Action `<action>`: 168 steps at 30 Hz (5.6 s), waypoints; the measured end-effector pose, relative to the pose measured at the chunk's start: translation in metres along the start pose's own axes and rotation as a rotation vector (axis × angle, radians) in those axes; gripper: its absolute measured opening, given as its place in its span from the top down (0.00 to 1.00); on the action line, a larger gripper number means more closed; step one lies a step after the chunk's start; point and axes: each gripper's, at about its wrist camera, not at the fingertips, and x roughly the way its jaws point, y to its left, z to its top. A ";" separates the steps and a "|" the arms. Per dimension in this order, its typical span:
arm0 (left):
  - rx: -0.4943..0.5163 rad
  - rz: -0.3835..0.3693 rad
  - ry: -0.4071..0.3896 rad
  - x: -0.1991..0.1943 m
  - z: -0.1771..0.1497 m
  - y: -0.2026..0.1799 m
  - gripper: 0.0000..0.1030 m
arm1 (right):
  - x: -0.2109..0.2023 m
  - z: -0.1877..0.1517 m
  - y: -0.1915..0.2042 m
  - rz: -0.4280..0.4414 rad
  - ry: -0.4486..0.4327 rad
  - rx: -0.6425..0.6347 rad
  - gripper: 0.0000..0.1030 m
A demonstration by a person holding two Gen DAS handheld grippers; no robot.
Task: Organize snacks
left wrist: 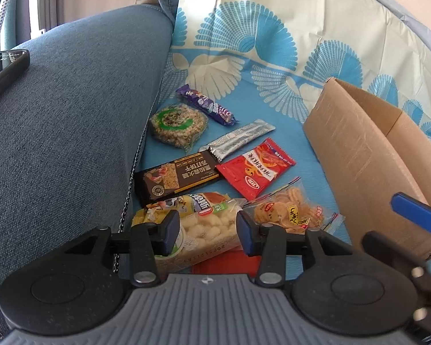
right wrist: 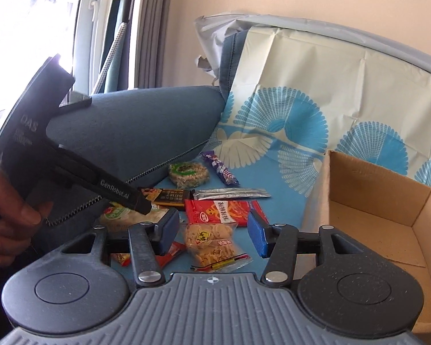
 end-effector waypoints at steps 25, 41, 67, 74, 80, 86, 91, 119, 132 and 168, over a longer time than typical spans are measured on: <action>0.090 0.046 0.152 0.041 0.002 -0.021 0.16 | 0.113 -0.021 0.004 -0.056 0.234 -0.081 0.21; 0.067 0.047 0.136 0.036 0.001 -0.021 0.16 | 0.075 -0.021 0.005 -0.019 0.217 -0.100 0.45; 0.163 0.180 0.158 0.067 0.004 -0.037 0.09 | 0.005 -0.041 0.027 0.037 0.325 -0.106 0.44; 0.149 0.188 0.164 0.074 0.006 -0.037 0.09 | 0.016 -0.045 0.023 0.045 0.345 -0.081 0.44; 0.028 0.177 0.138 0.069 0.009 -0.018 0.41 | 0.021 -0.044 0.021 0.053 0.348 -0.062 0.43; -0.075 0.088 0.026 0.047 0.011 -0.004 0.66 | 0.023 -0.044 0.018 0.063 0.344 -0.043 0.43; -0.085 -0.006 -0.040 0.031 0.011 -0.005 0.70 | 0.023 -0.043 0.017 0.065 0.344 -0.026 0.43; -0.116 -0.003 0.093 0.032 0.006 -0.009 0.31 | 0.024 -0.042 0.016 0.050 0.335 -0.005 0.42; -0.216 0.018 0.051 0.005 -0.002 0.002 0.41 | 0.023 -0.042 0.017 0.049 0.333 -0.001 0.42; -0.258 0.202 0.267 0.036 -0.014 -0.004 0.40 | 0.028 -0.042 0.020 0.053 0.341 -0.015 0.35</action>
